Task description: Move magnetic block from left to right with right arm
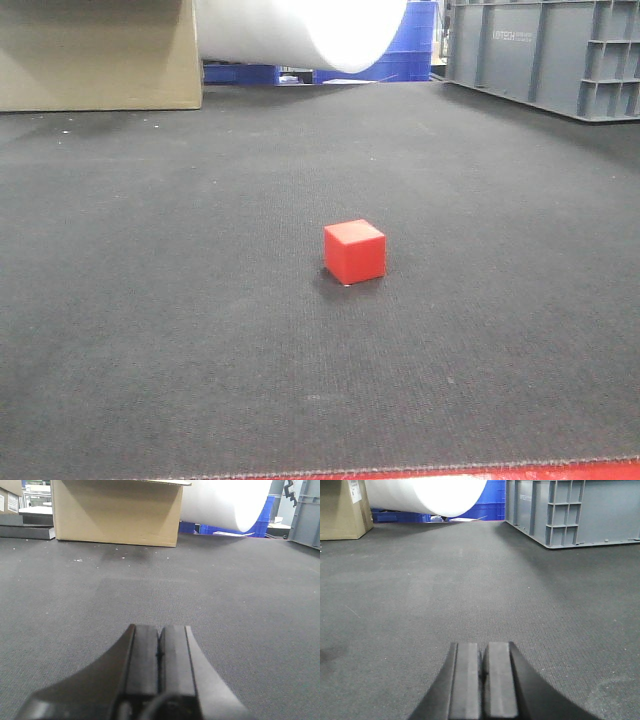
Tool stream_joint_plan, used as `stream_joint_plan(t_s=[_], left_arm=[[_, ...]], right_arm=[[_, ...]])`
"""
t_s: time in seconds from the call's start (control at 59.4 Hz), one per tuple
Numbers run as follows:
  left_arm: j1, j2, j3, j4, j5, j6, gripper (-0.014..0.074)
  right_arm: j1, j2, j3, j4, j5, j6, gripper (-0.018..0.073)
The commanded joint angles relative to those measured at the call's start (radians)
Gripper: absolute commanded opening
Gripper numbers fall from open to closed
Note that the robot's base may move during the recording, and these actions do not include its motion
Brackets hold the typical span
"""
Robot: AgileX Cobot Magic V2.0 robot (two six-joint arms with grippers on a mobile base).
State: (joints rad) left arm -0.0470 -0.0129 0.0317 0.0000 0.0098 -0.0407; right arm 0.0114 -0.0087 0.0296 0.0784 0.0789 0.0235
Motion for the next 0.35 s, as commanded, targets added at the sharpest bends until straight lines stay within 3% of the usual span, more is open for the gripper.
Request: stream_joint_plan(t_s=[0.0,0.337], left_arm=[[0.004,-0.012,0.009,0.0,-0.092,-0.007,-0.0116],[0.004,-0.012,0.009,0.0,-0.092,-0.007,-0.0116]], right_arm=[[-0.006,-0.02,-0.004,-0.01,-0.087,-0.008,0.0068],[-0.006,-0.02,-0.004,-0.01,-0.087,-0.008,0.0068]])
